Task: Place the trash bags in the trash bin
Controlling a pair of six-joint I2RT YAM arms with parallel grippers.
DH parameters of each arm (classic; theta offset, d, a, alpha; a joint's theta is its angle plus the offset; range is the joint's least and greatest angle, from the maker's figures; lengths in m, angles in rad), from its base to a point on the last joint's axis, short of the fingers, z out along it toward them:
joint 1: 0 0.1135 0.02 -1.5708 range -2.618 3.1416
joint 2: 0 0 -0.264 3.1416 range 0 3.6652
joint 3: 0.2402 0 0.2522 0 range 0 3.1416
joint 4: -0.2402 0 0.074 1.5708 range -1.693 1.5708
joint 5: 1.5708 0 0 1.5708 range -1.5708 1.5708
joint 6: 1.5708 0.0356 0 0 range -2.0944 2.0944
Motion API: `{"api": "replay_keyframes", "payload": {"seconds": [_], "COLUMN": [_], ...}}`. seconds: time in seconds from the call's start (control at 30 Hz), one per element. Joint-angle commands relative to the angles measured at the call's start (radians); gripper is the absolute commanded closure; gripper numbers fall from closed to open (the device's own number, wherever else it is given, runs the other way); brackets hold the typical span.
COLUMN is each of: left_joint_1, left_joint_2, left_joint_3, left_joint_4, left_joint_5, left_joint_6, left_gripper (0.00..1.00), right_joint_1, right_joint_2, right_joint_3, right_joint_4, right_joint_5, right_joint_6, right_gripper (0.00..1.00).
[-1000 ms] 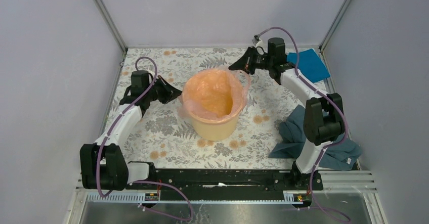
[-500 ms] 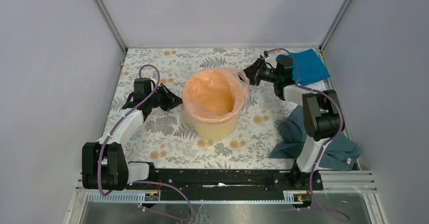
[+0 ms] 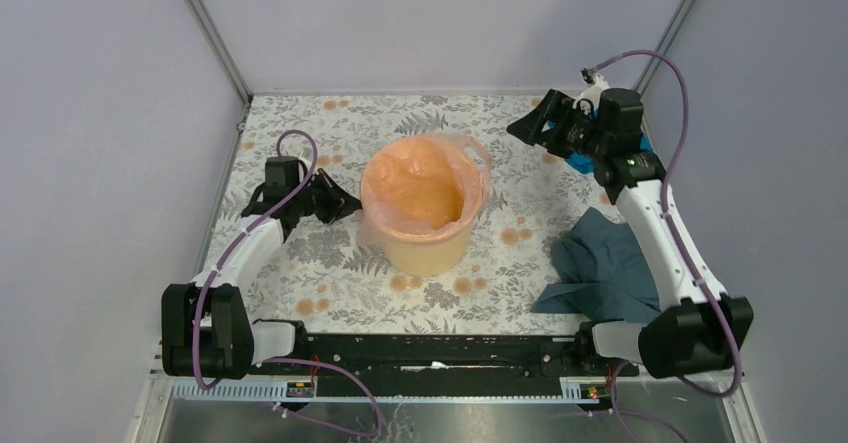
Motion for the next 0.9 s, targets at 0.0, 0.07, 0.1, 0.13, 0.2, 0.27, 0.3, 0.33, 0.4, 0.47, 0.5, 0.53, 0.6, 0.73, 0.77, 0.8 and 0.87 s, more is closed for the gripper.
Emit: {"api": "replay_keyframes", "payload": {"seconds": [0.0, 0.07, 0.1, 0.13, 0.2, 0.27, 0.3, 0.33, 0.4, 0.47, 0.5, 0.53, 0.6, 0.73, 0.77, 0.8, 0.87], "left_joint_1": [0.005, 0.005, 0.004, 0.005, 0.005, 0.005, 0.005, 0.005, 0.004, 0.004, 0.005, 0.005, 0.005, 0.005, 0.005, 0.005, 0.005], "left_joint_2": [-0.019, -0.020, -0.023, -0.027, -0.040, -0.050, -0.053, -0.055, -0.058, -0.054, -0.051, -0.047, -0.039, -0.060, -0.079, -0.106, -0.160], "left_joint_3": [0.017, 0.017, 0.017, 0.016, 0.019, 0.027, 0.032, 0.036, 0.043, 0.054, 0.059, 0.061, 0.069, 0.108, 0.119, 0.124, 0.140], "left_joint_4": [-0.026, -0.027, -0.026, -0.028, -0.034, -0.049, -0.057, -0.063, -0.070, -0.079, -0.081, -0.079, -0.078, -0.145, -0.166, -0.186, -0.244], "left_joint_5": [0.008, 0.017, 0.018, 0.020, 0.020, 0.020, 0.020, 0.020, 0.020, 0.017, 0.019, 0.023, 0.039, 0.003, -0.020, -0.053, -0.118], "left_joint_6": [0.040, 0.036, 0.033, 0.030, 0.031, 0.038, 0.045, 0.050, 0.063, 0.073, 0.074, 0.075, 0.078, 0.109, 0.115, 0.118, 0.137], "left_gripper": [1.00, 1.00, 1.00, 1.00, 1.00, 1.00, 1.00, 1.00, 1.00, 1.00, 1.00, 1.00, 0.97, 0.69, 0.62, 0.52, 0.31], "right_joint_1": [0.030, 0.046, 0.052, 0.053, 0.053, 0.053, 0.053, 0.053, 0.053, 0.053, 0.053, 0.052, 0.053, 0.053, 0.053, 0.053, 0.053], "right_joint_2": [-0.060, -0.022, 0.000, 0.016, 0.031, 0.039, 0.044, 0.053, 0.081, 0.102, 0.106, 0.109, 0.118, 0.125, 0.129, 0.135, 0.144], "right_joint_3": [-0.007, -0.029, -0.033, -0.044, -0.080, -0.099, -0.111, -0.124, -0.135, -0.142, -0.157, -0.171, -0.201, -0.237, -0.241, -0.245, -0.256], "right_joint_4": [-0.105, -0.050, -0.031, 0.002, 0.067, 0.093, 0.114, 0.141, 0.180, 0.196, 0.239, 0.273, 0.363, 0.480, 0.496, 0.511, 0.534], "right_joint_5": [-0.009, -0.162, -0.215, -0.257, -0.267, -0.248, -0.247, -0.255, -0.292, -0.318, -0.323, -0.326, -0.355, -0.387, -0.388, -0.394, -0.401], "right_joint_6": [-0.192, -0.153, -0.134, -0.105, -0.043, -0.019, -0.006, 0.011, 0.041, 0.054, 0.070, 0.091, 0.159, 0.249, 0.263, 0.275, 0.292], "right_gripper": [0.11, 0.15, 0.17, 0.19, 0.29, 0.36, 0.36, 0.35, 0.35, 0.34, 0.34, 0.33, 0.33, 0.26, 0.26, 0.27, 0.33]}}
